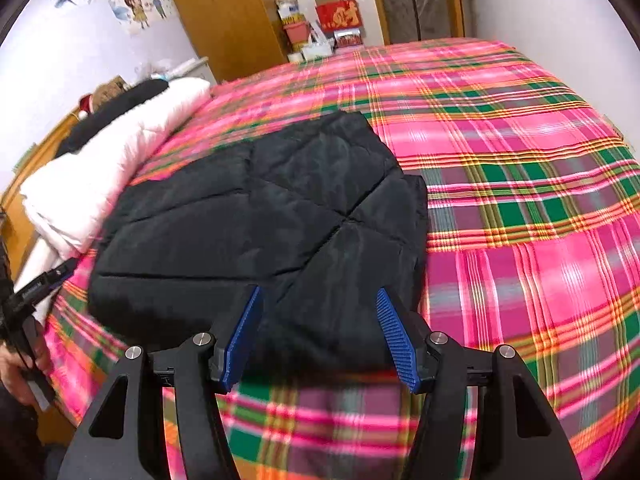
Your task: Fold large clothes
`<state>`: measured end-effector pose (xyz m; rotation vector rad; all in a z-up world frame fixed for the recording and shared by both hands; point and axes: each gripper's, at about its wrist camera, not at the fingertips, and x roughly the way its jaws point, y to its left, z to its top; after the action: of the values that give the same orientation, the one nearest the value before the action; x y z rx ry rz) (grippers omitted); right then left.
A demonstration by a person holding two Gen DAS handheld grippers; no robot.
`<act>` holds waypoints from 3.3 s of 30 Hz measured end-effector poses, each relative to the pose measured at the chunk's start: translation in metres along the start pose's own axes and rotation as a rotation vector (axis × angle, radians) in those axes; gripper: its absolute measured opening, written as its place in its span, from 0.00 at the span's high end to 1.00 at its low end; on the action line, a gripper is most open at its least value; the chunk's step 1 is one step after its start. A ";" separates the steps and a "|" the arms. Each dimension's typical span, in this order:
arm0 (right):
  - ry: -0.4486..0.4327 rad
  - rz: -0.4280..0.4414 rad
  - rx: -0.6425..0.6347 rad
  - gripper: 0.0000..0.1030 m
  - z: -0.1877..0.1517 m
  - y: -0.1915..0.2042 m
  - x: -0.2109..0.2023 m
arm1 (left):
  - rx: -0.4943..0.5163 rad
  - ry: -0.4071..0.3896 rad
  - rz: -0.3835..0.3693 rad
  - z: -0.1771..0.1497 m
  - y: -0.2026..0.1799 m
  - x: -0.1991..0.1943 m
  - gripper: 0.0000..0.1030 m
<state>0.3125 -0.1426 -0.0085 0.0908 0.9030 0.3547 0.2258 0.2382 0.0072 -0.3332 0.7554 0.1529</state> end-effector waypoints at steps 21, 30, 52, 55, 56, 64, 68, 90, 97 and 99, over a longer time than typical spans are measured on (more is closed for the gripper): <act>-0.093 -0.039 -0.129 0.38 -0.131 0.063 -0.152 | 0.026 -0.031 0.038 -0.113 -0.071 -0.181 0.54; -0.084 -0.058 -0.150 0.37 -0.151 0.072 -0.160 | 0.025 0.001 0.037 -0.143 -0.076 -0.192 0.54; -0.062 -0.043 -0.179 0.37 -0.157 0.087 -0.155 | 0.066 0.009 0.110 -0.149 -0.077 -0.191 0.54; -0.058 -0.041 -0.180 0.37 -0.157 0.087 -0.154 | 0.069 0.010 0.111 -0.149 -0.077 -0.191 0.54; -0.057 -0.040 -0.180 0.37 -0.157 0.088 -0.154 | 0.070 0.010 0.111 -0.149 -0.077 -0.191 0.54; -0.050 -0.036 -0.176 0.37 -0.159 0.088 -0.153 | 0.080 0.011 0.102 -0.150 -0.079 -0.192 0.54; -0.046 -0.035 -0.176 0.37 -0.160 0.088 -0.152 | 0.091 0.015 0.109 -0.150 -0.080 -0.192 0.54; -0.045 -0.035 -0.183 0.37 -0.161 0.089 -0.151 | 0.074 0.008 0.098 -0.151 -0.080 -0.200 0.54; -0.047 -0.038 -0.182 0.37 -0.161 0.088 -0.152 | 0.070 0.011 0.086 -0.151 -0.079 -0.202 0.54; -0.049 -0.040 -0.185 0.37 -0.160 0.089 -0.152 | 0.071 0.013 0.091 -0.151 -0.080 -0.202 0.54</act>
<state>0.0777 -0.1220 0.0265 -0.0886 0.8188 0.3960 0.0037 0.1075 0.0640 -0.2326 0.7879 0.2095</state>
